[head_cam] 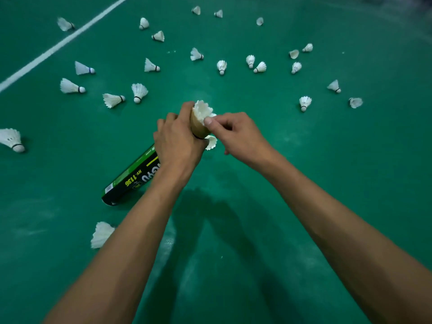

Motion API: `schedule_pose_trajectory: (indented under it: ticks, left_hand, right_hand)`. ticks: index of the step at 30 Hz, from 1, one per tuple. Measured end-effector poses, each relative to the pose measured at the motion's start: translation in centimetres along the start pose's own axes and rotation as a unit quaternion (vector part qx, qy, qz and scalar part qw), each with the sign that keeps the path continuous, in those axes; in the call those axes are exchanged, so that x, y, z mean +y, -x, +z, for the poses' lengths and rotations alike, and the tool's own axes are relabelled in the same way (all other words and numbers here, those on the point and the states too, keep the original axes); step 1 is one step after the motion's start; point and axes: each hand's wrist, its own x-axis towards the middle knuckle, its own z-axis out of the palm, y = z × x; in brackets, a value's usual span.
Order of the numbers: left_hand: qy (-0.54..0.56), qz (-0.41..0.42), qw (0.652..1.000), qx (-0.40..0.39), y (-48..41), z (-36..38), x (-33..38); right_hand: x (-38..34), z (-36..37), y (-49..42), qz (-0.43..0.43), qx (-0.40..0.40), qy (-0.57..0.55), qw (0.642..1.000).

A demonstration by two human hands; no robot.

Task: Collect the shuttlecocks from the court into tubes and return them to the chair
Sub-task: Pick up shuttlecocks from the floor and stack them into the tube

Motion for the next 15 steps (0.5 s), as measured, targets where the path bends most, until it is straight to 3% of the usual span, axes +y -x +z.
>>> schedule_pose_trajectory:
  ticks: [3,6,8,12,15]
  left_hand:
    - [0.037,-0.002,0.999,0.03,0.6,-0.5,0.1]
    - [0.07,-0.001,0.996,0.051,0.6,-1.0,0.6]
    - [0.098,-0.002,0.993,0.064,0.3,-1.5,1.0]
    - [0.124,0.009,0.986,0.115,0.4,-1.6,2.2]
    - [0.112,0.029,0.988,0.106,0.7,-1.2,3.0]
  right_hand:
    - [-1.6,0.8,0.2,0.006,-0.007,0.072,0.997]
    - [-3.7,0.4,0.5,-0.009,0.17,0.086,0.982]
    - [-5.6,-0.2,0.2,-0.023,0.21,0.073,0.975]
    - [-8.1,0.0,0.1,0.036,0.034,0.136,0.989]
    - [-7.4,0.4,-0.5,0.083,-0.022,0.116,0.99]
